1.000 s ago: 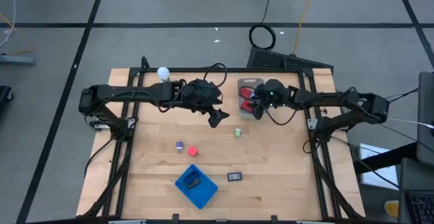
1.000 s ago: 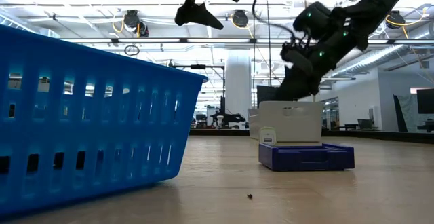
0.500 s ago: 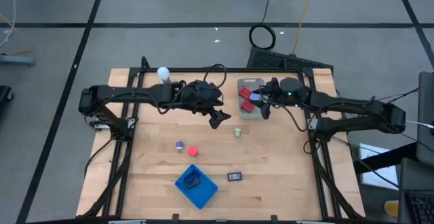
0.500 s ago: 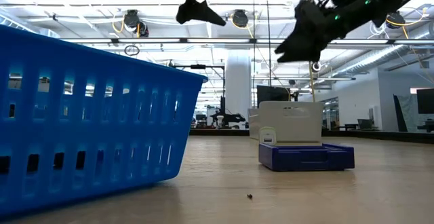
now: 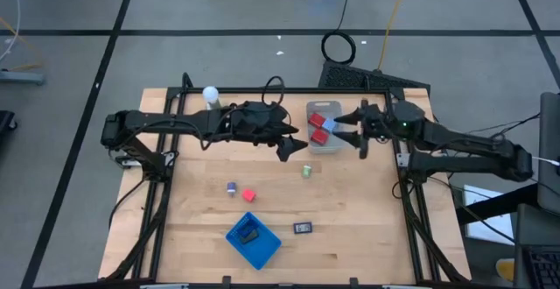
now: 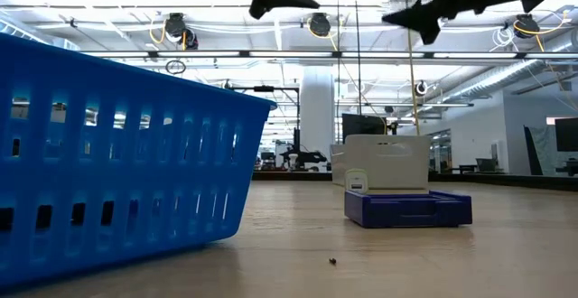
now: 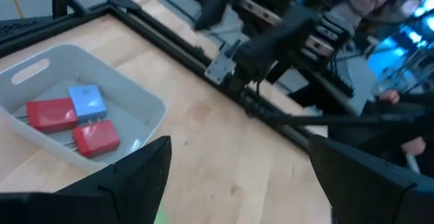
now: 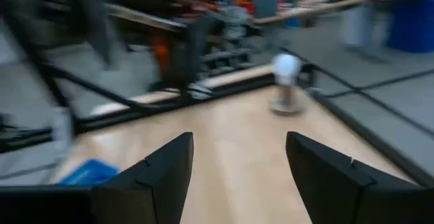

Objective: Pick & Place Office items
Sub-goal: Put the green charger adapter into the gray bin

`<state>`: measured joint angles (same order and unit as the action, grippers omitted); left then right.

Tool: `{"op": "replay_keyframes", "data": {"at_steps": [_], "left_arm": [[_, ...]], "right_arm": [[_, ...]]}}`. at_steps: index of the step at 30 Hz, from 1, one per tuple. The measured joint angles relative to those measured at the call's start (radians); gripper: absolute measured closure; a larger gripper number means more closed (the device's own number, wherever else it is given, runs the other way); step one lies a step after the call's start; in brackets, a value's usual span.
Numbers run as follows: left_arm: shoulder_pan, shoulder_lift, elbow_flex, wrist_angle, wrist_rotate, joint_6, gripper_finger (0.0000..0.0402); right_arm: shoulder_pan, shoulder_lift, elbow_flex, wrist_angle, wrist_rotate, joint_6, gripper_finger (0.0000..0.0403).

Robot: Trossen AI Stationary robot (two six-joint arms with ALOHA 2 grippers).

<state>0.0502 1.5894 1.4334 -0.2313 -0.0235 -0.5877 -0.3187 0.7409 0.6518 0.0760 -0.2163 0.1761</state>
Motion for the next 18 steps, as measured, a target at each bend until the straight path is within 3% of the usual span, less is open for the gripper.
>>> {"op": "replay_keyframes", "data": {"at_steps": [5, 13, 18], "left_arm": [[-0.014, 0.000, 0.000, 0.027, -0.017, -0.018, 0.0053], [-0.034, 0.000, 0.000, 0.027, -0.030, -0.019, 0.0053], [-0.035, 0.000, 0.000, 0.026, -0.031, -0.020, 0.0053]], "right_arm": [[0.000, -0.032, 0.000, 0.030, -0.174, 0.080, 0.0173], [0.000, -0.052, 0.000, 0.135, -0.261, 0.106, 0.0178], [0.000, -0.028, 0.002, 0.135, -0.307, 0.265, 0.0194]]}}
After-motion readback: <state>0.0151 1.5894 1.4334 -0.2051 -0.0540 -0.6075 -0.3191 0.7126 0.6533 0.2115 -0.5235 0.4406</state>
